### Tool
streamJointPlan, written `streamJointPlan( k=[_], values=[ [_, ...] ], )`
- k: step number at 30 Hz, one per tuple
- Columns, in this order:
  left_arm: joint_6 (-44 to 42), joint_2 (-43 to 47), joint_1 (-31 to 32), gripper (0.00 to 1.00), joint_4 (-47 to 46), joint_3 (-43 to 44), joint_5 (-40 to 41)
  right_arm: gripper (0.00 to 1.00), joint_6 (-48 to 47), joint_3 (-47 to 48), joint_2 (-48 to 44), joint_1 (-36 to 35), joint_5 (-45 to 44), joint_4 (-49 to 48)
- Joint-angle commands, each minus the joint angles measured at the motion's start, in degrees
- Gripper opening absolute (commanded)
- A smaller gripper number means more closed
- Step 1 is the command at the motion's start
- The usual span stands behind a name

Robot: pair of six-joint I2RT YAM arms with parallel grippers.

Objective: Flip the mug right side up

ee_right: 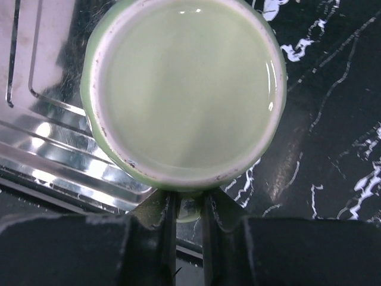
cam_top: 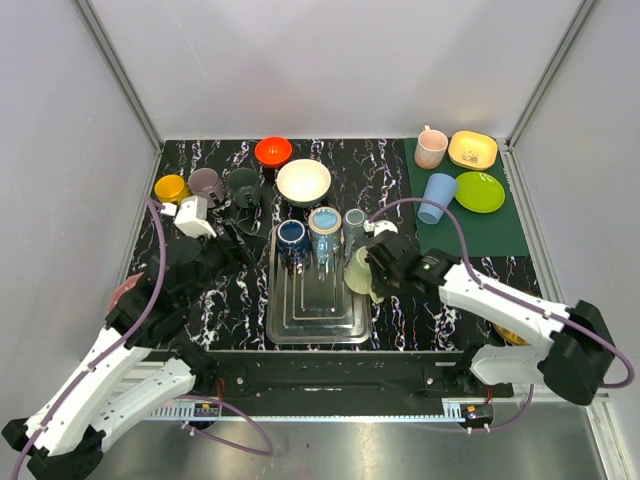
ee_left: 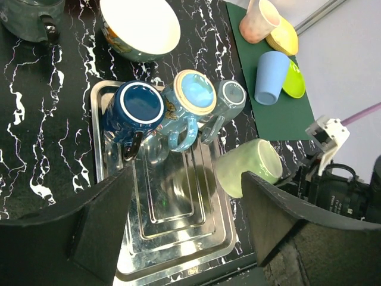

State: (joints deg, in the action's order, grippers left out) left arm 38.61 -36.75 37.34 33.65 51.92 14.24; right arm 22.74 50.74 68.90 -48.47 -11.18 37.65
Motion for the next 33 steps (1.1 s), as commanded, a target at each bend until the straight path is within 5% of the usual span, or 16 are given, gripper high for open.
streamJointPlan(
  k=[1,25,28,33],
  values=[
    [-0.3,1.0,-0.2,0.76,-1.4,-1.3,0.6,0.00,-0.1,2.1,3.8,-0.8,0.8,-10.6],
    [-1.2,0.7,-0.1,0.76,-2.5,-5.0,0.3,0.01,-0.2,6.1,17.6,-2.2,-2.8,-12.4],
    [-1.4,0.9,-0.2,0.76,-2.4,-5.4,0.8,0.22,0.2,5.1,16.2,-2.9,-2.8,-12.2],
    [-1.4,0.4,-0.2,0.77,-2.4,-5.4,1.2,0.38,0.5,4.2,15.3,-3.6,-2.1,-12.6]
  ],
)
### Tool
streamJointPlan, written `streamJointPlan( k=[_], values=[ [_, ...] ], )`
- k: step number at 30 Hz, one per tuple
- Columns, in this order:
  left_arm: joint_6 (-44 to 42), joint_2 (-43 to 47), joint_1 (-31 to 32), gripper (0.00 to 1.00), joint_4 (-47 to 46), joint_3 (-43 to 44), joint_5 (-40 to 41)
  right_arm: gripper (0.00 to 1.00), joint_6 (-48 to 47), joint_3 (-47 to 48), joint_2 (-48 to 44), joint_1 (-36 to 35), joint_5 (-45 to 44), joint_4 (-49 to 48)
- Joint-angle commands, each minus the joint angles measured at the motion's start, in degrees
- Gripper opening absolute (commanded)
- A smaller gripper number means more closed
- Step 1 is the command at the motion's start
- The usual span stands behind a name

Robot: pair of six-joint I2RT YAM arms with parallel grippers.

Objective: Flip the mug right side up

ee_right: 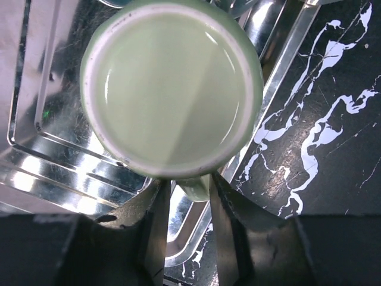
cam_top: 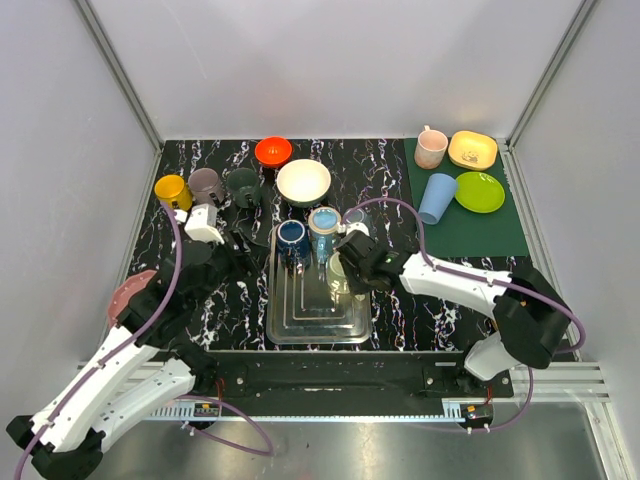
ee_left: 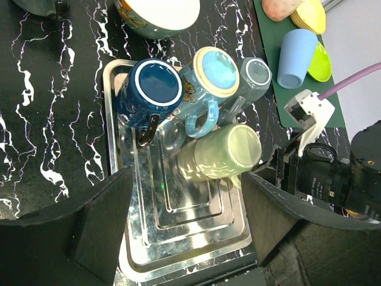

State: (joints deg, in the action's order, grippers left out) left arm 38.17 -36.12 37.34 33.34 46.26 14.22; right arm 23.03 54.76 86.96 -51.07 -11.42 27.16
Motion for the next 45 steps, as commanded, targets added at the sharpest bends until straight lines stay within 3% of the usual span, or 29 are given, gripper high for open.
streamJointPlan(
  k=[1,6,12,14,16,18,24,32,40,45],
  values=[
    [-1.1,-0.6,-0.2,0.77,-2.1,0.2,1.3,0.40,0.5,0.1,-3.0,-1.0,-1.8,-2.4],
    [-1.1,-1.7,-0.2,0.77,-2.0,0.3,2.8,0.46,0.8,0.4,-4.2,-1.2,0.0,-2.0],
    [-2.8,-8.9,-2.8,0.86,-1.7,3.0,10.5,0.59,3.3,3.8,-19.1,-2.6,5.9,-0.5],
    [-4.2,-12.9,-9.0,0.87,-4.1,4.4,8.6,0.61,2.9,6.1,-24.1,-2.5,4.8,0.6],
    [-4.4,-19.8,-18.2,0.87,-7.5,5.5,0.0,0.61,1.3,8.0,-26.9,-2.5,2.2,1.9],
    [-5.2,-28.5,-22.3,0.84,-9.4,8.4,-6.1,0.62,0.2,8.6,-28.2,-2.5,0.3,2.5],
    [-12.3,-51.2,-24.9,0.78,-8.7,23.5,-6.3,0.60,-0.6,7.2,-30.6,-2.5,-4.3,2.0],
    [-14.9,-66.7,-26.1,0.76,-10.7,35.4,-3.5,0.60,-2.7,7.8,-32.4,-2.5,-5.0,1.8],
    [-15.5,-74.4,-27.8,0.63,-9.0,40.7,-0.9,0.61,-4.0,8.3,-33.8,-2.5,-8.2,3.0],
    [-14.4,-74.4,-29.0,0.51,-11.6,39.2,-0.7,0.61,-3.3,7.8,-33.1,-2.5,-8.4,2.7]
  ],
)
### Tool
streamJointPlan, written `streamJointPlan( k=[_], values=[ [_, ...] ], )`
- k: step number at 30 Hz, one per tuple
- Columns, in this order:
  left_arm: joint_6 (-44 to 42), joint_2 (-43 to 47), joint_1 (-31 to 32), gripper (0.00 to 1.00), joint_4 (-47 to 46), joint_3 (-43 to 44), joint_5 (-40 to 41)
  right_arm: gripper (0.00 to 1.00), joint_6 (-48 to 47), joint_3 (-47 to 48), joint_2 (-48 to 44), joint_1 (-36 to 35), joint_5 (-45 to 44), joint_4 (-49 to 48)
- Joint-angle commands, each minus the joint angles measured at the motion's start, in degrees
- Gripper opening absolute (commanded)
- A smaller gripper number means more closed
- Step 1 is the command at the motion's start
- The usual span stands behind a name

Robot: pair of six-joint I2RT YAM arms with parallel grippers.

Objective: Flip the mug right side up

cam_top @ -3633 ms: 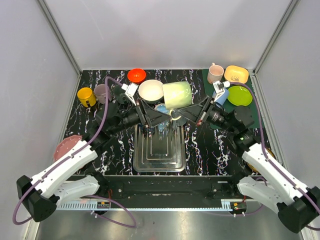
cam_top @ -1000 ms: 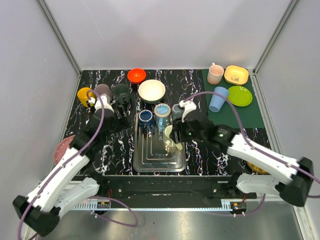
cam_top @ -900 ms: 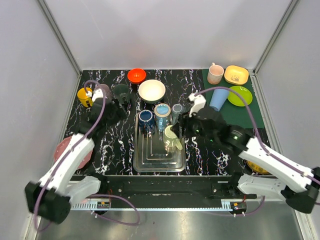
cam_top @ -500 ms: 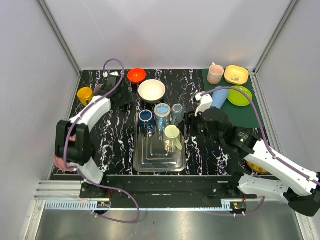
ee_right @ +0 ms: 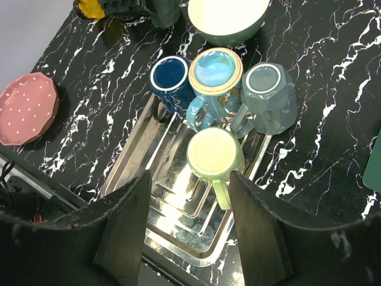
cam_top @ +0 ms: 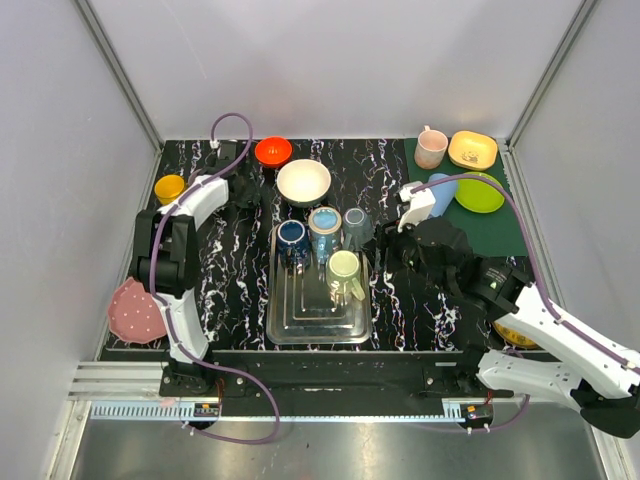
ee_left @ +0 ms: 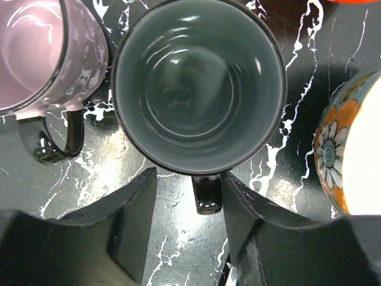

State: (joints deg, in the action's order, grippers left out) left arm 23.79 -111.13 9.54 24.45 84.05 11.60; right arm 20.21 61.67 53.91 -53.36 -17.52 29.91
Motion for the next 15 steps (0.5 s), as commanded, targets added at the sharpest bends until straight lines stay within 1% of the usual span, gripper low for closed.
streamJointPlan(
  k=[1,2,3,6,7,12,14,15],
  values=[
    [0.0,0.7,-1.3,0.49,-2.8,1.6,1.9,0.61,-0.3,0.7,0.1,-0.2,-2.2,-0.1],
    [-0.1,0.2,-1.3,0.48,-2.9,1.8,1.8,0.61,-0.1,0.4,0.5,-0.2,-2.1,-0.1],
    [-0.1,-0.1,-1.4,0.44,-2.8,2.1,1.6,0.61,0.2,0.2,0.7,-0.2,-2.0,-0.3],
    [-0.2,-0.8,-1.5,0.35,-2.8,2.8,1.0,0.61,0.4,-0.2,1.1,-0.2,-1.8,-0.6],
    [-0.2,-0.9,-1.5,0.29,-2.7,3.0,0.8,0.61,0.4,-0.2,1.2,-0.2,-1.9,-0.5],
    [-0.7,-1.6,-1.5,0.24,-2.6,3.0,-0.3,0.61,0.5,-0.5,1.5,-0.2,-2.3,-0.6],
    [-0.9,-1.6,-1.6,0.18,-2.7,2.7,-0.3,0.61,0.6,-0.8,1.5,-0.2,-2.5,-0.6],
    [-0.9,-1.7,-1.8,0.13,-2.7,2.5,-0.5,0.61,0.7,-0.8,1.5,-0.2,-2.5,-0.6]
  ],
)
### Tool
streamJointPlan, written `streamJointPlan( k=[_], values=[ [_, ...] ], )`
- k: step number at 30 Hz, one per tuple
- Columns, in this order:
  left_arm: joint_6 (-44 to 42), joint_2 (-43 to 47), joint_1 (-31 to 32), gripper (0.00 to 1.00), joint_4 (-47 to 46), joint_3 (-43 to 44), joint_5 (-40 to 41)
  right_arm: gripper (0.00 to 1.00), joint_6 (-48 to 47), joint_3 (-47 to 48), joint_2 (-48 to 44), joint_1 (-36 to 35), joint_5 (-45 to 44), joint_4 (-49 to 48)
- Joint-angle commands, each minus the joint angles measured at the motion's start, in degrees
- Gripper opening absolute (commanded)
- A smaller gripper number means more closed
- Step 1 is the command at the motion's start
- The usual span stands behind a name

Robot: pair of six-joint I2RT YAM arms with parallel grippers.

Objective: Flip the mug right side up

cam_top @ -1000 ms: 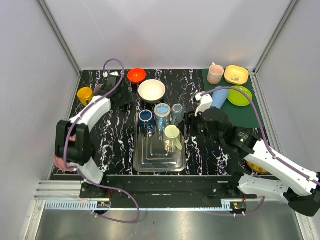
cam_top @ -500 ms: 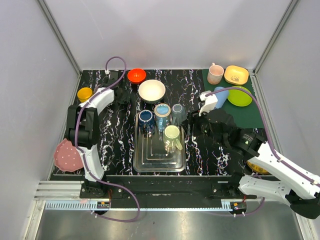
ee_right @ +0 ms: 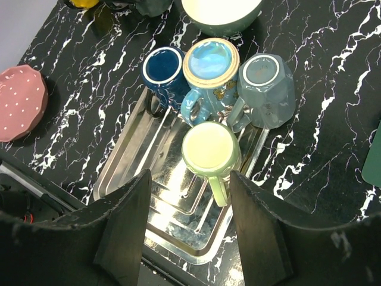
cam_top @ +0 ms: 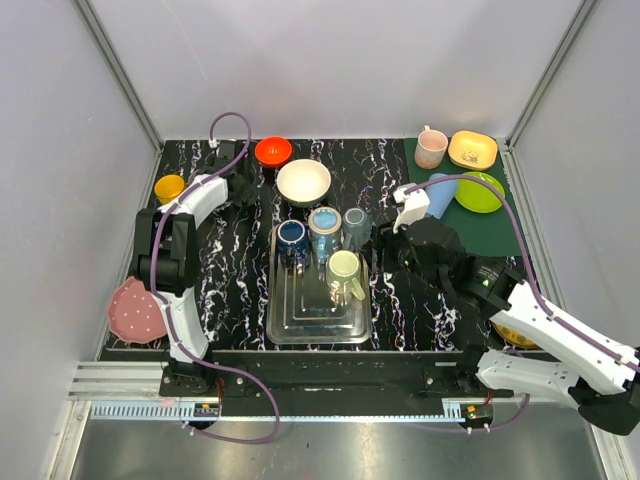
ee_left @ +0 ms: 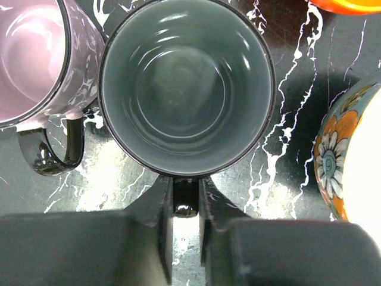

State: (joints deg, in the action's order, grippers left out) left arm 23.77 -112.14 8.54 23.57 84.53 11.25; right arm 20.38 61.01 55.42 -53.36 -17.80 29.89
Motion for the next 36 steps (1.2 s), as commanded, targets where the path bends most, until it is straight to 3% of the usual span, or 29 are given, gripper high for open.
streamJointPlan(
  k=[1,2,7,15,20,23,25,27,29,31,36],
  values=[
    [-0.8,-0.7,-0.9,0.05,-1.9,1.9,-0.3,0.61,0.4,-0.2,0.0,-0.2,-2.3,-0.6],
    [-0.5,-0.1,-1.0,0.00,-1.9,1.6,-0.6,0.61,0.6,-0.3,-0.1,-0.2,-2.2,-0.6],
    [1.4,7.3,-1.0,0.00,-2.6,-1.6,-1.1,0.61,0.5,-0.5,0.0,-0.2,-1.9,-2.1],
    [5.3,28.4,1.2,0.00,-1.1,-5.0,-5.1,0.61,1.6,0.6,3.4,-0.2,0.8,-7.0],
    [15.6,42.0,5.7,0.00,-5.9,-8.9,-16.1,0.63,8.0,0.7,5.5,-0.1,1.7,-15.8],
    [20.5,46.2,10.4,0.00,-11.1,-10.3,-24.0,0.67,12.8,0.8,5.3,3.0,11.0,-21.0],
    [23.2,48.5,13.0,0.00,-16.5,-12.5,-28.9,0.74,16.6,1.3,5.1,6.2,22.9,-21.8],
    [27.5,50.1,15.6,0.00,-21.7,-14.0,-34.4,0.77,24.3,-1.5,3.3,12.1,34.1,-29.2],
    [30.1,52.5,18.3,0.00,-23.4,-16.0,-35.6,0.81,30.1,-6.6,0.5,14.2,37.0,-39.9],
    [31.8,54.9,19.7,0.00,-28.0,-18.7,-36.4,0.85,32.3,-8.2,-0.3,15.9,39.5,-43.8],
    [37.2,58.0,22.4,0.00,-36.0,-24.8,-36.6,0.83,39.5,-12.4,-0.1,16.4,42.8,-58.3]
  ],
)
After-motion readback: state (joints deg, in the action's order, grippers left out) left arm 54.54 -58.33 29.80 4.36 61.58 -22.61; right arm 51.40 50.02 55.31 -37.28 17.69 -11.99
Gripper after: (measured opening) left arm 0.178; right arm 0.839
